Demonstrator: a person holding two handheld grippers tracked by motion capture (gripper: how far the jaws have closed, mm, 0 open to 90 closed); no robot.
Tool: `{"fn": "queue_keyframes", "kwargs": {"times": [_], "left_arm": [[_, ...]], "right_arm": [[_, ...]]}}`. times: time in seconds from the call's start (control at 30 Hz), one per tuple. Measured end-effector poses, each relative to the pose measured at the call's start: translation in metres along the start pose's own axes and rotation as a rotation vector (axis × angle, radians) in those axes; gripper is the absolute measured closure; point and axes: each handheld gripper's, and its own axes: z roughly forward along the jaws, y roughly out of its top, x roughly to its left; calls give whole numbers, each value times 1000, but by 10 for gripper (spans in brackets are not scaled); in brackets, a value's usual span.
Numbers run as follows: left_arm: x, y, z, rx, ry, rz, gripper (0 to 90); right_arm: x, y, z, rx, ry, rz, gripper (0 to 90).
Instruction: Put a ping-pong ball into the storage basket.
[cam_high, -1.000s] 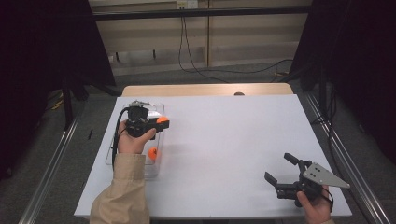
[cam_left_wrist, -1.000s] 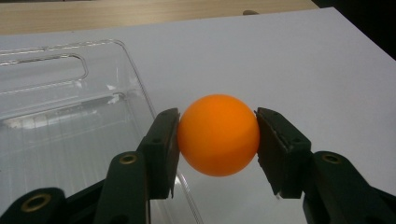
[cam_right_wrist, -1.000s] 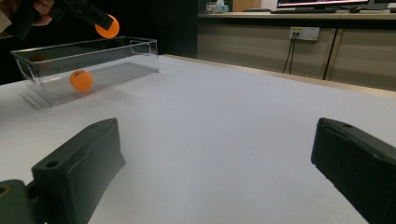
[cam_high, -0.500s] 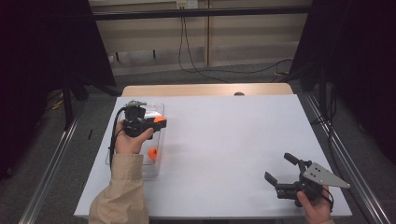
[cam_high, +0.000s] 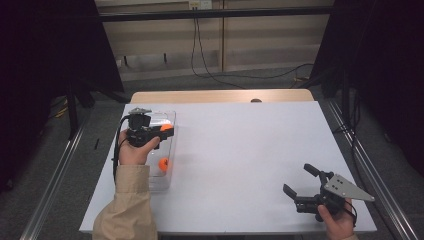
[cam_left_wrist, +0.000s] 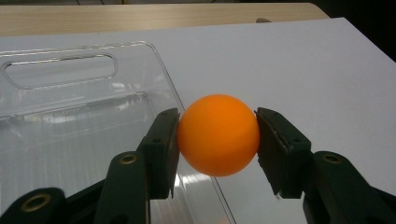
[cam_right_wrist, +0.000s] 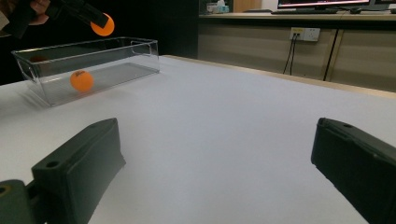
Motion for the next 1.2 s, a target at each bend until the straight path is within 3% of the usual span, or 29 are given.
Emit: {"fn": "queue_keyframes", "kwargs": {"times": [1.2], "left_arm": [[18,-9,-8,-21,72,-20,509]], "right_arm": [[0,1,3,-2,4,-7,13]]}}
